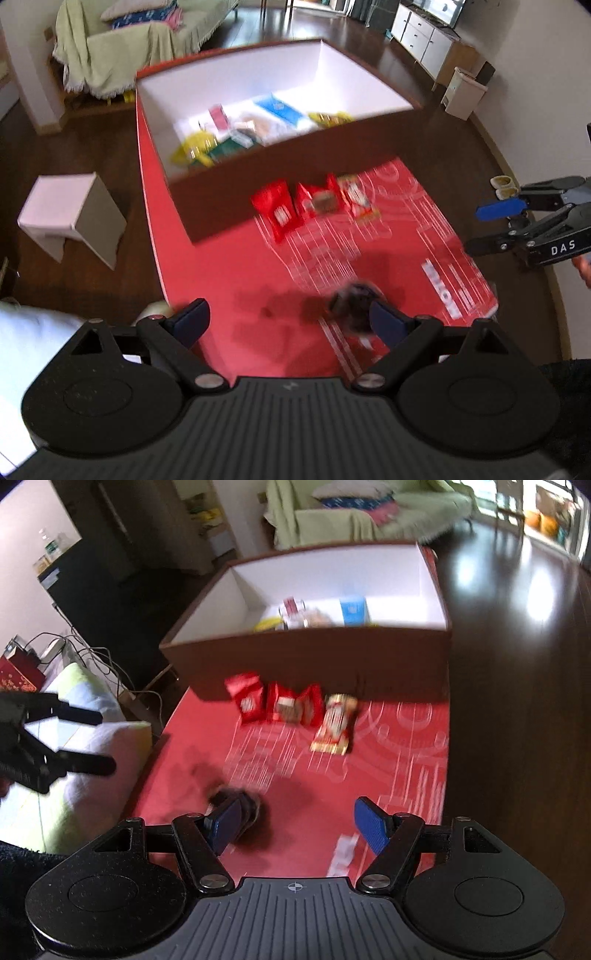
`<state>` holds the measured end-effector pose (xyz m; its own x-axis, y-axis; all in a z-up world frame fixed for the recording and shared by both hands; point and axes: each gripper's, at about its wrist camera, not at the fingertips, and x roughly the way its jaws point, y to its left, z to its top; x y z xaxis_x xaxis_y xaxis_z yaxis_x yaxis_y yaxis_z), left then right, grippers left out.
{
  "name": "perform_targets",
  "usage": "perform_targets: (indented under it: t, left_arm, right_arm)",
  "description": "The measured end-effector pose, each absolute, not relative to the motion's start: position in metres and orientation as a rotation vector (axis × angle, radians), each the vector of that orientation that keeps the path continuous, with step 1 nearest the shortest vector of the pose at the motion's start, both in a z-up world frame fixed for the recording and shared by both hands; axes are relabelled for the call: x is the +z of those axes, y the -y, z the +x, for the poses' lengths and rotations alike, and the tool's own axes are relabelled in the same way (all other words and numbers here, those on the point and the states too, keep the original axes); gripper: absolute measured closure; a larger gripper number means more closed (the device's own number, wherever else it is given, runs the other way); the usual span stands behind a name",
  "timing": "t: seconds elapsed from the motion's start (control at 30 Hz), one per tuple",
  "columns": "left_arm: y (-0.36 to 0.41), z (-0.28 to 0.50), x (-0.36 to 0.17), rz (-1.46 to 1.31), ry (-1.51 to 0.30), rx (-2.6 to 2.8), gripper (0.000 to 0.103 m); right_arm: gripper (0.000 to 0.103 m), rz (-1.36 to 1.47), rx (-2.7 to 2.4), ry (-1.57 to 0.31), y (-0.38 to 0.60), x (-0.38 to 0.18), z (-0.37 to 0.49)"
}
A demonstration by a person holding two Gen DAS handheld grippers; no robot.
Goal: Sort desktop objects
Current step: 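Withdraw both tools from the box and move the left tool to the dark purple fabric bundle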
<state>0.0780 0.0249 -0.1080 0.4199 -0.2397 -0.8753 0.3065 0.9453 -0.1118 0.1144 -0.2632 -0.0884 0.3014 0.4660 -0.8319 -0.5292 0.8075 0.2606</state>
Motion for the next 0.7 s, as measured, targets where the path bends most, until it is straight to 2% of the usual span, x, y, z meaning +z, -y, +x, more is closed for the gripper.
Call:
perform_targets:
  t: [0.23, 0.7]
  left_arm:
    - [-0.005, 0.052, -0.131, 0.070, -1.132, -0.388, 0.012]
    - [0.023, 0.069, -0.160, 0.063, -1.160, -0.413, 0.012]
  right_arm:
    - [0.032, -0.063, 0.603, -1.137, 0.266, -0.109, 0.094]
    - [0.032, 0.025, 0.456, -1.228, 0.290, -0.132, 0.113]
